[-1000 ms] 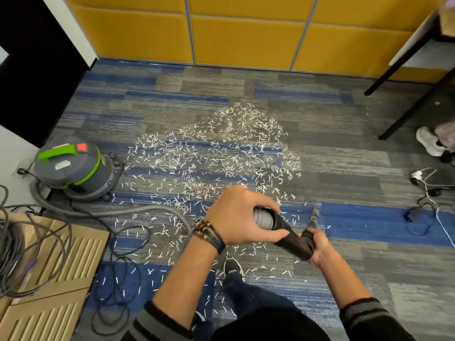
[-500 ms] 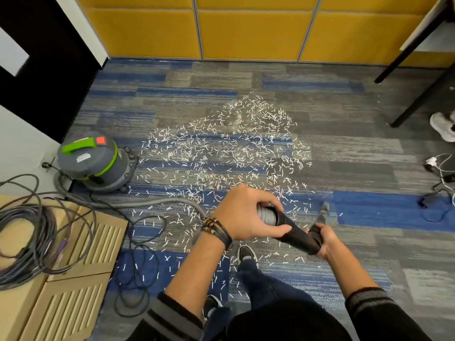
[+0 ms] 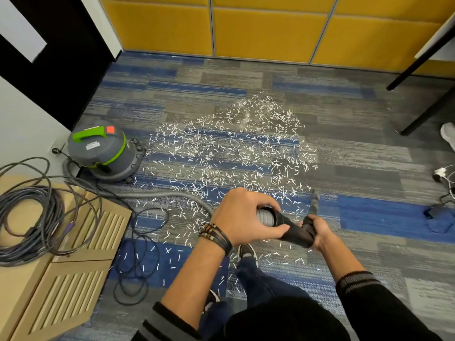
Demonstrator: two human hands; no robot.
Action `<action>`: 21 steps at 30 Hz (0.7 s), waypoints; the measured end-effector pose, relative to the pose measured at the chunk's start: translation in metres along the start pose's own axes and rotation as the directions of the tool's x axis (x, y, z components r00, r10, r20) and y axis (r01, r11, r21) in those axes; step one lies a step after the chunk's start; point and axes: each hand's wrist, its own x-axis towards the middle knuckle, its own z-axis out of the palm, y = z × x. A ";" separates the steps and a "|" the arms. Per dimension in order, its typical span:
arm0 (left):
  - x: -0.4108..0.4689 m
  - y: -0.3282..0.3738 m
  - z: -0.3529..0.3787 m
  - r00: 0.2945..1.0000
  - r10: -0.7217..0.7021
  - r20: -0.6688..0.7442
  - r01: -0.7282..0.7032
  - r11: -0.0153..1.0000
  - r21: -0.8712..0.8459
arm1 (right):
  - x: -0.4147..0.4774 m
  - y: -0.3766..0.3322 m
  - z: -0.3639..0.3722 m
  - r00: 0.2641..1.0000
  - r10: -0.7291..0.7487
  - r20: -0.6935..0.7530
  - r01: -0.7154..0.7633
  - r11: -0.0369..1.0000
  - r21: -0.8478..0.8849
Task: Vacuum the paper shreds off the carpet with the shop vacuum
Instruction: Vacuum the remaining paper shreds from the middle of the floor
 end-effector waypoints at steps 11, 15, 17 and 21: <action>-0.025 -0.014 -0.020 0.999 -0.034 0.022 0.035 0.997 -0.062 | -0.016 0.026 0.010 0.999 0.041 -0.007 -0.041 0.999 -0.027; -0.040 -0.025 -0.034 0.997 -0.044 -0.057 0.042 0.999 -0.035 | -0.014 0.036 0.033 0.999 0.029 0.037 -0.030 0.999 0.014; -0.045 -0.021 -0.036 0.999 -0.020 -0.044 0.019 1.000 -0.015 | -0.013 0.045 0.039 0.997 0.039 0.069 -0.041 0.999 0.028; -0.058 -0.024 -0.035 1.000 -0.014 -0.010 0.014 1.000 -0.024 | -0.011 0.059 0.029 0.997 0.044 0.067 -0.045 0.999 0.022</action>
